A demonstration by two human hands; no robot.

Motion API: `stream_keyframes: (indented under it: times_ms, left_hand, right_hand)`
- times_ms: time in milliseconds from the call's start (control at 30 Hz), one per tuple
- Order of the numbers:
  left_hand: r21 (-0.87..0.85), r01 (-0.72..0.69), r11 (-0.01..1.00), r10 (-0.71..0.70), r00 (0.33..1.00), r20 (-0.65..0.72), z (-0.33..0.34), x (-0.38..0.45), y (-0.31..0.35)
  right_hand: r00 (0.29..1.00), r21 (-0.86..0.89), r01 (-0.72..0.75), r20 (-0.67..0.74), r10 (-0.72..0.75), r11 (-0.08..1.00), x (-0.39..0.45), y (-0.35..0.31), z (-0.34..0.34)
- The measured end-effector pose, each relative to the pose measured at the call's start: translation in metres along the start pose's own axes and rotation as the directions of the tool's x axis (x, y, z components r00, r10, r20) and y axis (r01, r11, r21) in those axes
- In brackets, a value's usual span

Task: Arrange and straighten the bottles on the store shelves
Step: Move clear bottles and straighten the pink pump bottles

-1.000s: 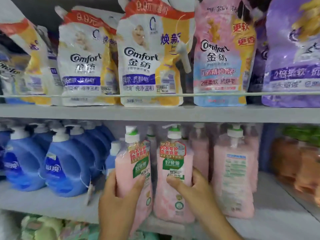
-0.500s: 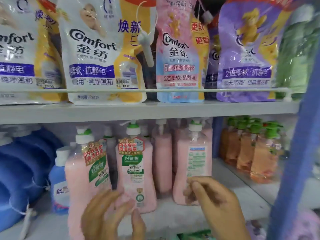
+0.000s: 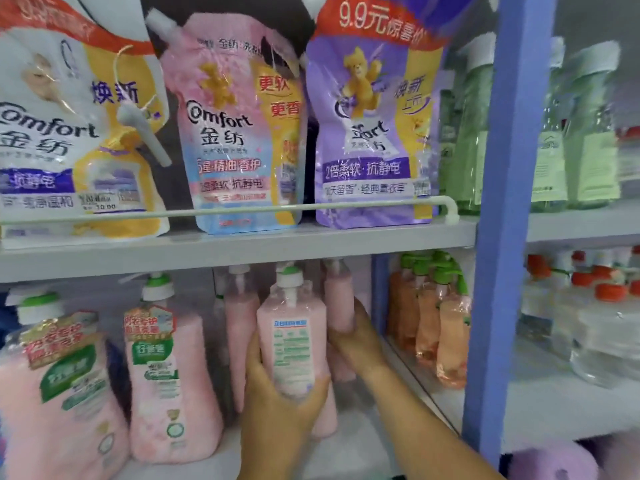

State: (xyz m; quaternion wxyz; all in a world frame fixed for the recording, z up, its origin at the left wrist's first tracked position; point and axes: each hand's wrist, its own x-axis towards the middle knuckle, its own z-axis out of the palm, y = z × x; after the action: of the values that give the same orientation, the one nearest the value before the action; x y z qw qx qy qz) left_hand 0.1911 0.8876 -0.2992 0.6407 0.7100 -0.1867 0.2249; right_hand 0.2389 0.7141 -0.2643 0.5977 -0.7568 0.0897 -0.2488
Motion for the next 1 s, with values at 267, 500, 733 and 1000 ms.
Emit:
stream_keyframes:
  times_ms: [267,500,733,1000]
  left_hand:
    - [0.027,-0.058,0.998,0.059,0.998,-0.031,-0.002,0.003,-0.012]
    - [-0.028,-0.067,0.997,0.067,0.998,-0.021,-0.002,0.006,-0.025]
    - [-0.098,-0.019,0.995,0.023,0.999,0.036,-0.004,0.006,-0.023]
    - [-0.121,0.052,0.991,-0.039,0.993,0.107,-0.014,0.007,-0.018]
  right_hand:
    - [0.991,0.116,0.005,-0.136,0.011,0.993,0.007,0.027,-0.012]
    - [0.977,0.145,0.039,-0.213,-0.007,0.989,0.018,0.037,-0.032]
    - [0.999,0.112,0.044,0.009,-0.046,0.993,0.024,0.041,-0.031]
    - [0.996,0.184,-0.086,0.053,0.077,0.979,0.044,0.031,-0.038]
